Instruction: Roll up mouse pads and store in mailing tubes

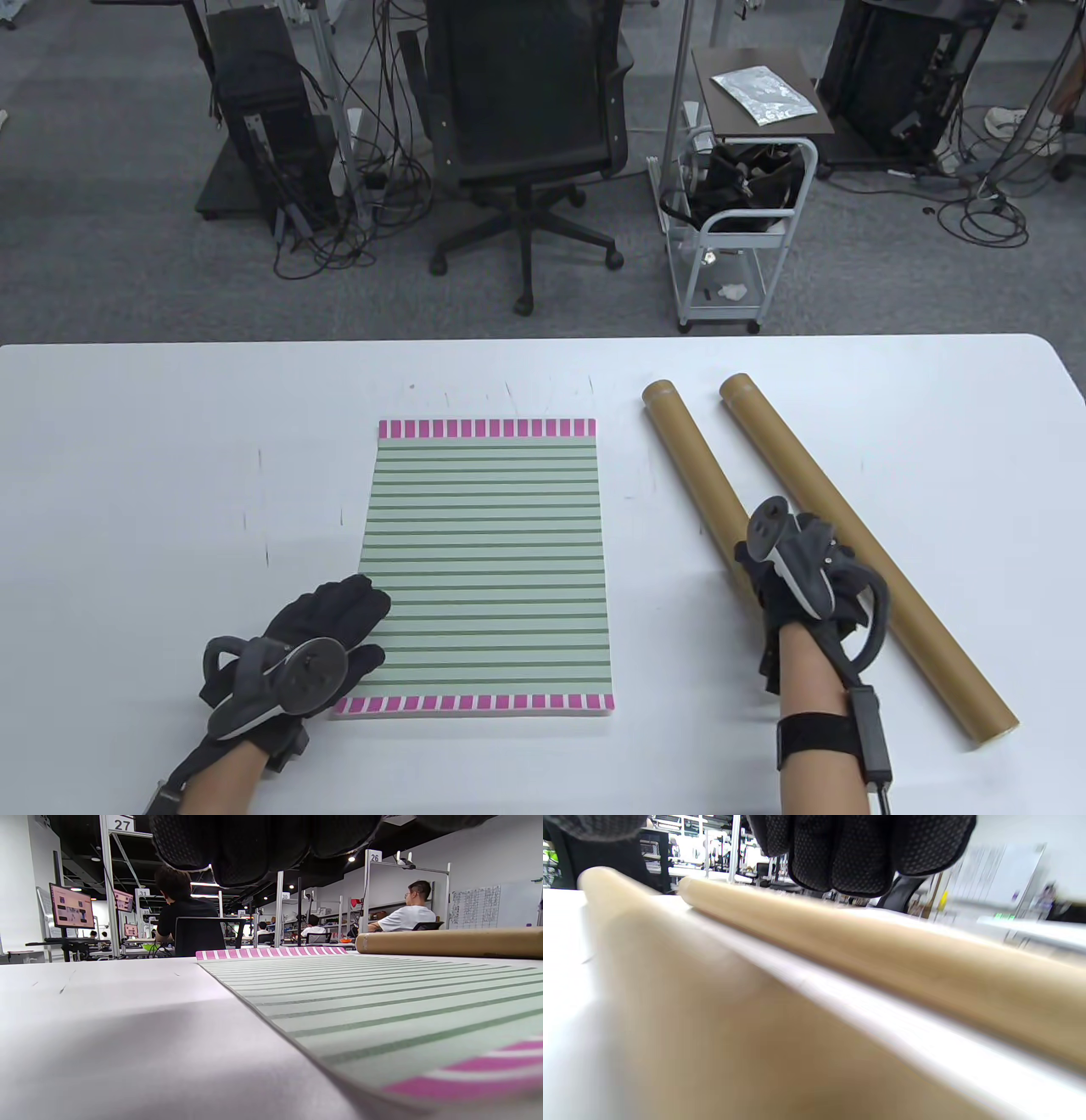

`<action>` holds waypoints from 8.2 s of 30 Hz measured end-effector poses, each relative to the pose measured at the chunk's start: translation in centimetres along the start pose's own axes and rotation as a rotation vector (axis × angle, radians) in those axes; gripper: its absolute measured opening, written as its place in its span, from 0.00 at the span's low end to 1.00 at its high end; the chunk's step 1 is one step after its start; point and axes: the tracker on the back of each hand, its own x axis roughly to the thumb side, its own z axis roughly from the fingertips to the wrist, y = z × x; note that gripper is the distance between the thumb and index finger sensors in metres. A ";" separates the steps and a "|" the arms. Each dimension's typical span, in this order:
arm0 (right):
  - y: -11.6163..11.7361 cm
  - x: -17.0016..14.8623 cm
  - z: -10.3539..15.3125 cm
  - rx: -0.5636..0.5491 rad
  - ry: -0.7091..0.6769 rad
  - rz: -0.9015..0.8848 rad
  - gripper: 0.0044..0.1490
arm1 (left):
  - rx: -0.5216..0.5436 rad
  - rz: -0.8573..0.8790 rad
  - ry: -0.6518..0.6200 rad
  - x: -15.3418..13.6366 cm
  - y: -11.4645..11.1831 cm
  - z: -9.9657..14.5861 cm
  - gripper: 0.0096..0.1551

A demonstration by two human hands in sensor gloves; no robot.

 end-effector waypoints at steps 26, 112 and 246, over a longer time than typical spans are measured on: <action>6.0 -8.0 -8.1 0.395 0.062 0.136 0.65 | -0.026 -0.061 0.041 -1.1 -0.4 -0.2 0.37; -1.2 1.3 14.3 -0.593 -0.549 -0.031 0.51 | -0.082 0.043 0.307 -7.2 1.1 0.6 0.17; 4.6 15.4 20.5 0.164 -1.044 0.106 0.33 | -0.505 -0.227 -0.119 7.9 -2.4 0.2 0.30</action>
